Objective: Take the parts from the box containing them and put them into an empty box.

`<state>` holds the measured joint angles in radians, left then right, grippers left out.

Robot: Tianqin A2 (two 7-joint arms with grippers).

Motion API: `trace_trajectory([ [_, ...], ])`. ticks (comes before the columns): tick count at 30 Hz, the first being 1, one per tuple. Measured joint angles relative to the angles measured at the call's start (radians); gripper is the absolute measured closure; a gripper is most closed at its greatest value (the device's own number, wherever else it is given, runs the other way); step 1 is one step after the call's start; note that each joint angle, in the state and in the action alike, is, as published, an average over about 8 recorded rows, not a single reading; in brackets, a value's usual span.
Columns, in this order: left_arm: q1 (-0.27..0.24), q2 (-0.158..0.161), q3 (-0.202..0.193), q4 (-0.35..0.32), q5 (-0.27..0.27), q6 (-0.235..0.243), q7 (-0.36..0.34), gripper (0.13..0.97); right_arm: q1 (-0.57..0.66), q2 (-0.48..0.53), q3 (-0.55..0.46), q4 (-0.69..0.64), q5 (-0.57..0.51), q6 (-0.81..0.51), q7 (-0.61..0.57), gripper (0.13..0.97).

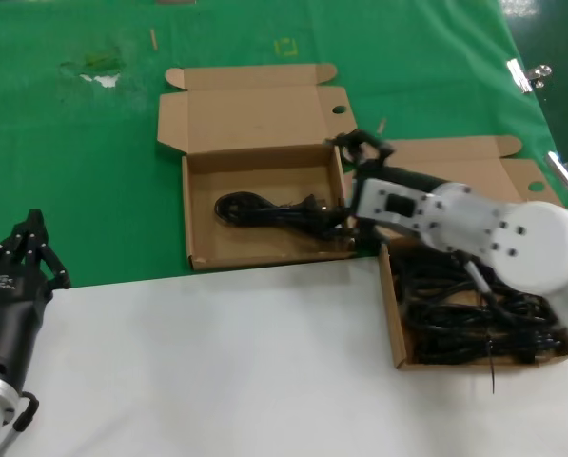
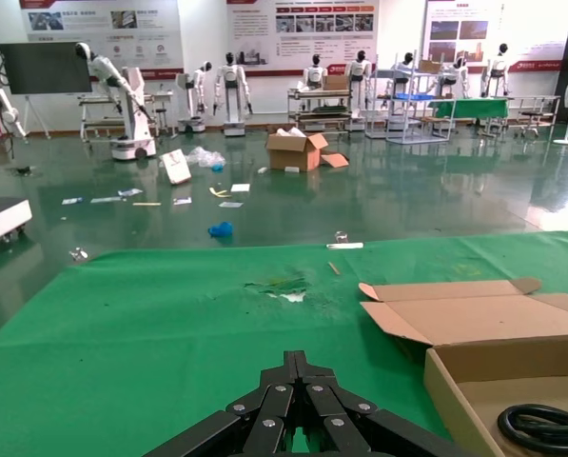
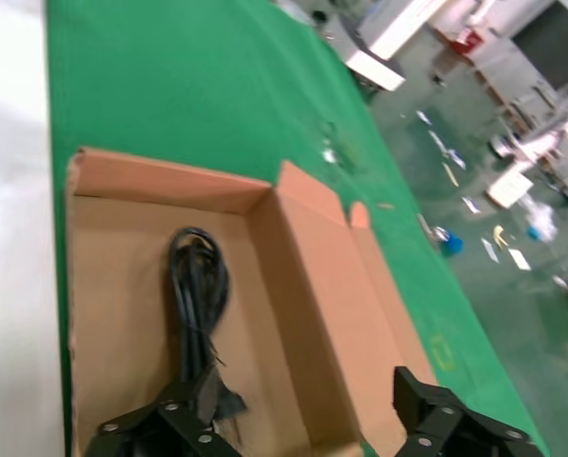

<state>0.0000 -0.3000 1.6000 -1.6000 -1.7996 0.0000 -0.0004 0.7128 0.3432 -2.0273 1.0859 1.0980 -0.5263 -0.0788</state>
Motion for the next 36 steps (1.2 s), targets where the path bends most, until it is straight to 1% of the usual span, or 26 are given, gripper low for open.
trace_trajectory([
  [1, 0.0, 0.0, 0.0, 0.0, 0.0, 0.0, 0.0, 0.957, -0.013, 0.01, 0.013, 0.026, -0.009, -0.005, 0.023, 0.543],
  [9, 0.0, 0.0, 0.0, 0.0, 0.0, 0.0, 0.0, 0.957, -0.131, 0.093, 0.128, 0.226, -0.043, -0.031, 0.179, 0.342],
  [10, 0.0, 0.0, 0.0, 0.0, 0.0, 0.0, 0.0, 0.957, -0.146, 0.103, 0.141, 0.247, -0.042, -0.033, 0.192, 0.342],
  [14, 0.0, 0.0, 0.0, 0.0, 0.0, 0.0, 0.0, 0.957, -0.205, 0.143, 0.189, 0.315, -0.022, -0.032, 0.226, 0.275],
  [18, 0.0, 0.0, 0.0, 0.0, 0.0, 0.0, 0.0, 0.957, -0.26, 0.184, 0.228, 0.364, 0.022, -0.022, 0.232, 0.207],
  [22, 0.0, 0.0, 0.0, 0.0, 0.0, 0.0, 0.0, 0.957, -0.314, 0.22, 0.258, 0.395, 0.082, -0.004, 0.216, 0.207],
  [26, 0.0, 0.0, 0.0, 0.0, 0.0, 0.0, 0.0, 0.957, -0.349, 0.24, 0.274, 0.408, 0.126, 0.013, 0.196, 0.173],
  [30, 0.0, 0.0, 0.0, 0.0, 0.0, 0.0, 0.0, 0.957, -0.359, 0.244, 0.278, 0.411, 0.14, 0.018, 0.189, 0.138],
  [36, 0.0, 0.0, 0.0, 0.0, 0.0, 0.0, 0.0, 0.948, -0.364, 0.242, 0.28, 0.412, 0.147, 0.024, 0.188, 0.132],
])
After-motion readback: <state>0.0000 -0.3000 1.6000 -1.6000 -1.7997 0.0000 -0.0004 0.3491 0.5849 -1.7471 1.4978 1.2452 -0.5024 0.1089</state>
